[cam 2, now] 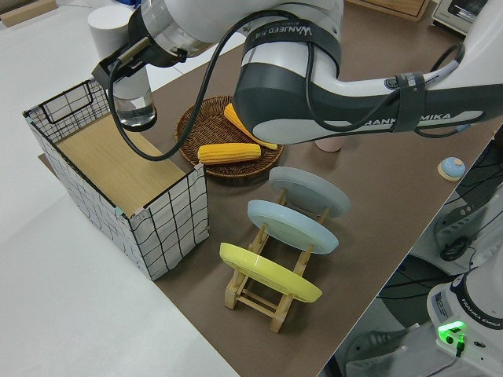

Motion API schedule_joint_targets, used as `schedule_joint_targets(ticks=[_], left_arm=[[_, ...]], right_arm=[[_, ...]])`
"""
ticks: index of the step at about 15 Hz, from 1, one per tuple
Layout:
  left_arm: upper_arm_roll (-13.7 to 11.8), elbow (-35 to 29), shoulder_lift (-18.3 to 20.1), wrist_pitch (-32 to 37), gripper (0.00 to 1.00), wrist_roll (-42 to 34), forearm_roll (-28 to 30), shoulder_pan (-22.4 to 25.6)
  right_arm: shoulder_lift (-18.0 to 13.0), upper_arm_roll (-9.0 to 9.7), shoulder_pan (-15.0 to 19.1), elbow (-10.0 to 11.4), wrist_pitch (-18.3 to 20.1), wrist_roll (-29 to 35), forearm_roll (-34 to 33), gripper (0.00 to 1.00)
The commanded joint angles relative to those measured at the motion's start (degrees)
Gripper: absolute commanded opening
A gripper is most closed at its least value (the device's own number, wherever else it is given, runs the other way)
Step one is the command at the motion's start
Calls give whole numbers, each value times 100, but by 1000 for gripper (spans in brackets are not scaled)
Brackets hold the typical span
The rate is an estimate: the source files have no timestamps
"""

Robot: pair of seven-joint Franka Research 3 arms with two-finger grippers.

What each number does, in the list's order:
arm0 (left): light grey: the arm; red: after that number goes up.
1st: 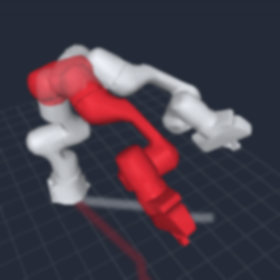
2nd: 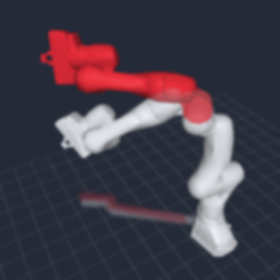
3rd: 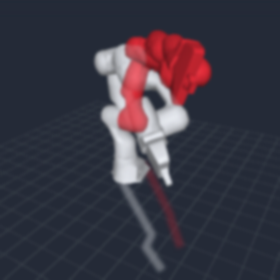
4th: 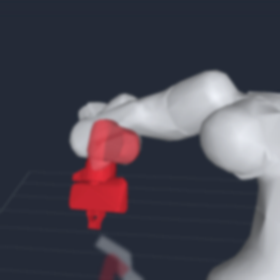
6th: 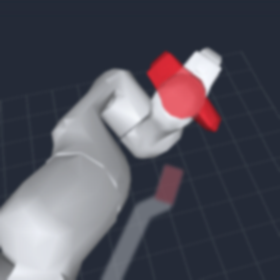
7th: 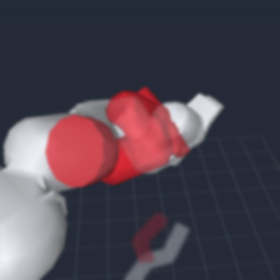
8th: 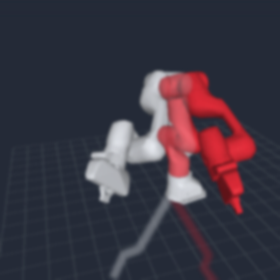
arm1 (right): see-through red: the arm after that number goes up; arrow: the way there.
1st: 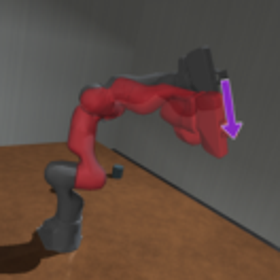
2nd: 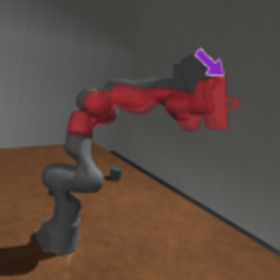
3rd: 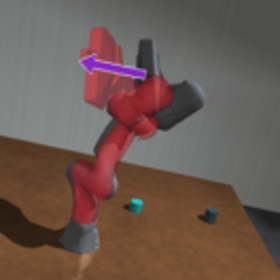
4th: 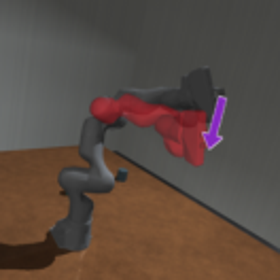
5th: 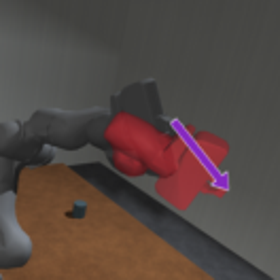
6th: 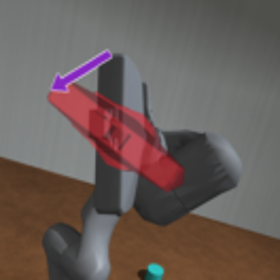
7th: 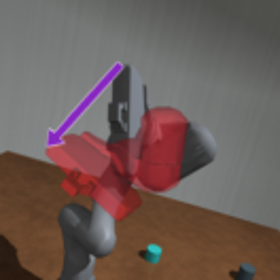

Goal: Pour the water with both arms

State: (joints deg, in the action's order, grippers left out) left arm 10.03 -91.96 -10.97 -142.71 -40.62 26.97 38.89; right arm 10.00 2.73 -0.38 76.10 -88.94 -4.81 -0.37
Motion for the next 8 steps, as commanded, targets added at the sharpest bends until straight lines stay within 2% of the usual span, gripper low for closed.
schedule_joint_targets(ticks=[1, 4, 8], left_arm=[[-36, -6, -124, -309, 0, -761, 624, 22], [-72, -32, -318, -415, 0, -1280, 1055, 22], [-81, -32, -625, -608, 0, -1624, 1196, 14]], right_arm=[[-86, 26, 38, 63, 35, -125, -16, 990], [-86, 26, 38, 63, 35, -125, -16, 990], [-86, 26, 38, 63, 35, -125, -16, 990]])
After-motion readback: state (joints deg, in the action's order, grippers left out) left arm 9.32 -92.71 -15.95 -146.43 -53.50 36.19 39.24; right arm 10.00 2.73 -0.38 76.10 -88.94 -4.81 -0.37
